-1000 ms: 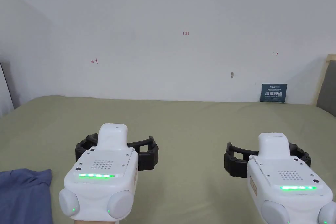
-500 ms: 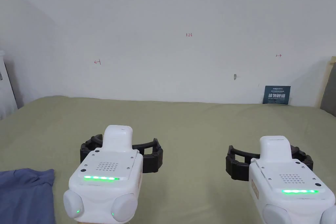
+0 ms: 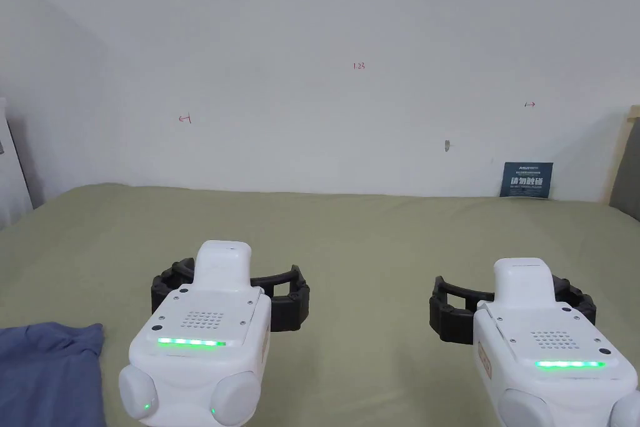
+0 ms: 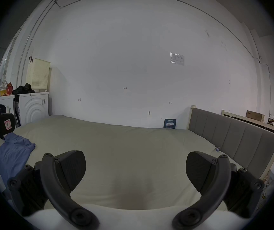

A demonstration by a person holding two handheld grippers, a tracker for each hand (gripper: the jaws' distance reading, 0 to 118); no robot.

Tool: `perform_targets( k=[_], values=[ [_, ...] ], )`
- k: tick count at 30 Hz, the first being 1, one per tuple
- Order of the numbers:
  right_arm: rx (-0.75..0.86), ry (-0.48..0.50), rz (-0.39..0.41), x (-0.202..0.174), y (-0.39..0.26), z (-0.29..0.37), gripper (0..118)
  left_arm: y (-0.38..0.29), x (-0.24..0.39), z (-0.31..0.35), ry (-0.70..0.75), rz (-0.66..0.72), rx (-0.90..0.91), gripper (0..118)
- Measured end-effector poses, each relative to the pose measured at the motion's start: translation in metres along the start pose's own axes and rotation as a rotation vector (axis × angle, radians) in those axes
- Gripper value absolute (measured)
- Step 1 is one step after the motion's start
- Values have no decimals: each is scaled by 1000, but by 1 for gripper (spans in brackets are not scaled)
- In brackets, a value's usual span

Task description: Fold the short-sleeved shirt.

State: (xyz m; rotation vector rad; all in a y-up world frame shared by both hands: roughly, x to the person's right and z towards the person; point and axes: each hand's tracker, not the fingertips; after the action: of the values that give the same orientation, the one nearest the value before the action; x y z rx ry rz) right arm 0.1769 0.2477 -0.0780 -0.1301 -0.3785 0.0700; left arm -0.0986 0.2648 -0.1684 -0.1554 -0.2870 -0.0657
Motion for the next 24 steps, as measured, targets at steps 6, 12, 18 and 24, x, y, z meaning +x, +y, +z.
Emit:
perform_targets(
  k=[6, 12, 18, 24],
  values=[
    [4, 0, 6, 0, -1, 0, 118, -1, 1, 1, -3, -6, -1, 118],
    [-2, -2, 2, 1, -2, 0, 118, -1, 1, 1, -3, -1, 3, 118],
    [5, -4, 2, 2, 0, 1, 118, -2, 1, 1, -3, 4, 5, 118],
    [14, 1, 0, 2, 0, 2, 118, -2, 2, 2, 3, -8, 10, 118]
  ],
)
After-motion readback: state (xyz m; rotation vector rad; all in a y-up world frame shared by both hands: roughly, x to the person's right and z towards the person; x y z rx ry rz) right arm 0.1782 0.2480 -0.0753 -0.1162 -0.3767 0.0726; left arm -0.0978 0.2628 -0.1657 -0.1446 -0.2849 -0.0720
